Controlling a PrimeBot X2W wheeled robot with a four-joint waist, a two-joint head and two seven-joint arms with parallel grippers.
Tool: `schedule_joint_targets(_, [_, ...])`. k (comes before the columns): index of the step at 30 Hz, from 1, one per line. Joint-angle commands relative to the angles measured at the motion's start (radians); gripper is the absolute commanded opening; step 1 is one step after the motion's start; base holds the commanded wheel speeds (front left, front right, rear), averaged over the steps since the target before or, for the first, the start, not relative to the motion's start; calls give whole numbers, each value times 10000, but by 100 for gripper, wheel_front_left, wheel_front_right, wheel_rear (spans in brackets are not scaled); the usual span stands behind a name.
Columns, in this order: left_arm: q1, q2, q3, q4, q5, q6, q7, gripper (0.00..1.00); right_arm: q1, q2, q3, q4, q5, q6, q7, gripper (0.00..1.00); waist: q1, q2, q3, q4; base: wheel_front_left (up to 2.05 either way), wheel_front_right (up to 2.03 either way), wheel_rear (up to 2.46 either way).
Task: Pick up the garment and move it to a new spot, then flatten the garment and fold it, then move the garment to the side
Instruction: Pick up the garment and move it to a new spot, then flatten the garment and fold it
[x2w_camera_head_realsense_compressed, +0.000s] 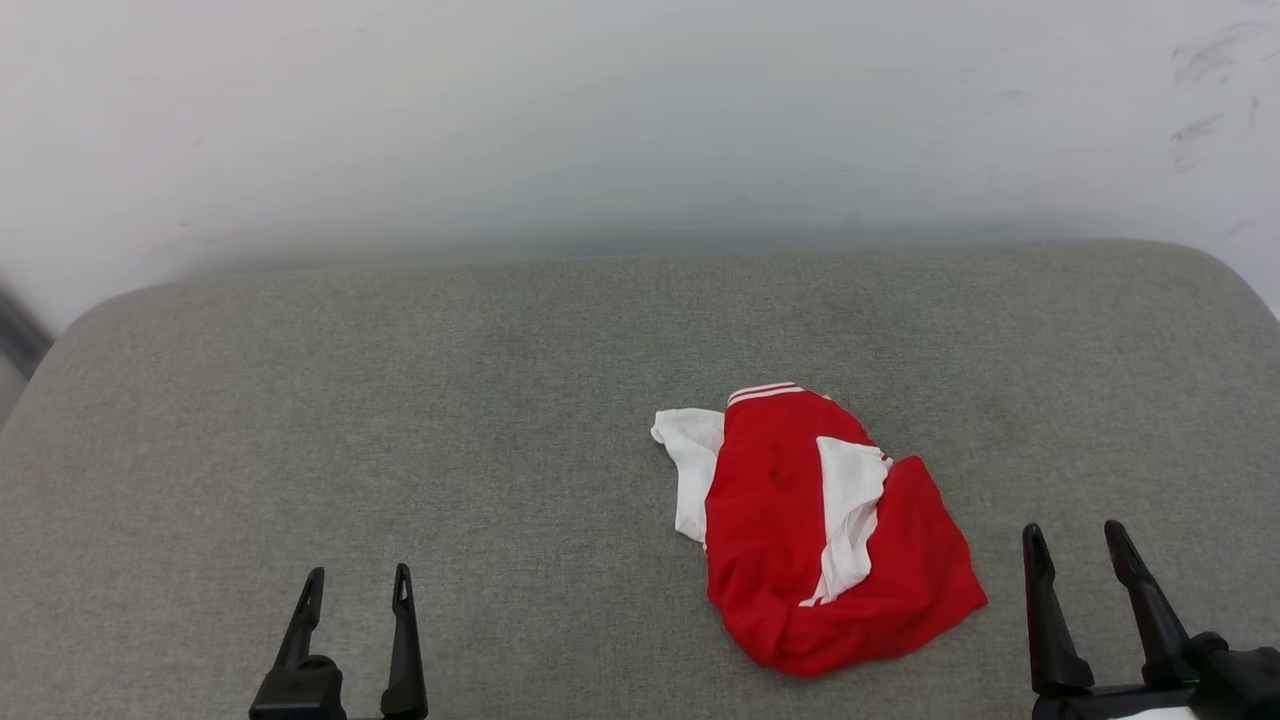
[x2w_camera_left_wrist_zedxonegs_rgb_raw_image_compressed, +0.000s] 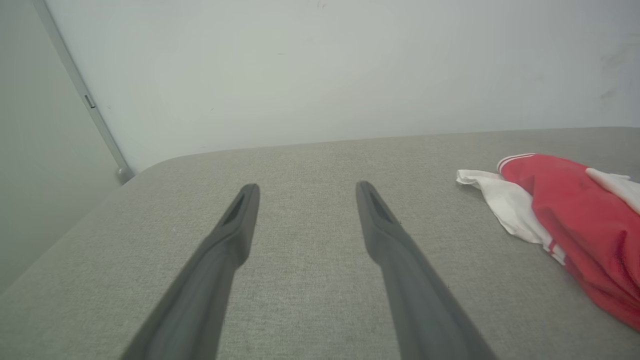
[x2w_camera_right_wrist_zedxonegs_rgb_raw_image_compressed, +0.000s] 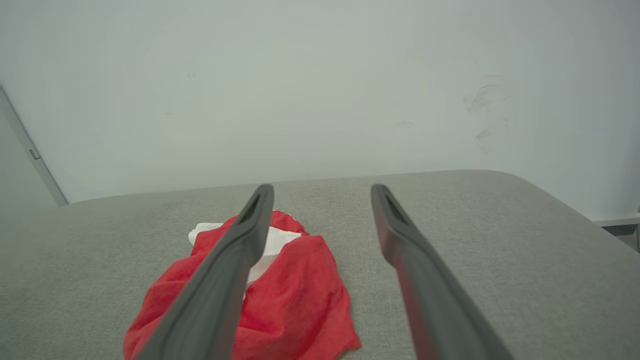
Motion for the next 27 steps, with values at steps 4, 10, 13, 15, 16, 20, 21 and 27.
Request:
schedule_joint_targets(4, [82, -58, 97, 74, 113, -122, -26, 100, 146, 19, 11, -65, -30, -3, -20, 100, 0, 0, -2, 11, 0, 0, 0])
schedule_joint_targets(10, [29, -130, 231, 182, 162, -228, -26, 100, 135, 19, 47, -69, -95, -3, -20, 100, 0, 0, 17, 5, 0, 0, 0])
schedule_joint_targets(13, [-204, -43, 275, 306, 157, -456, -27, 100, 97, 19, 58, -70, -97, -3, -20, 100, 0, 0, 46, -4, 0, 0, 0])
schedule_joint_targets(15, [-519, 97, 297, 436, 133, -686, -27, 100, 36, 19, 59, -84, -115, -3, -22, 100, 0, 0, 87, -5, 0, 0, 0])
schedule_joint_targets(16, [-730, 186, 289, 524, 182, -806, -27, 100, -1, 18, 52, -91, -123, -3, -22, 100, 0, 0, 111, -2, 0, 0, 0])
schedule_joint_targets(20, [-1882, 482, 339, 495, 158, -1269, -27, 100, -200, 19, 88, -92, -164, -3, -22, 100, 0, 0, 234, -46, 0, 0, 0])
schedule_joint_targets(21, [-2213, 561, 331, 512, 181, -1395, -25, 100, -262, 19, 103, -99, -164, -3, -22, 100, 0, 0, 277, -74, 0, 0, 0])
schedule_joint_targets(27, [-4330, 1038, 162, 1012, 266, -1989, -25, 100, -412, 19, 228, -184, -205, -3, -22, 100, 0, 0, 574, -273, 0, 0, 0])
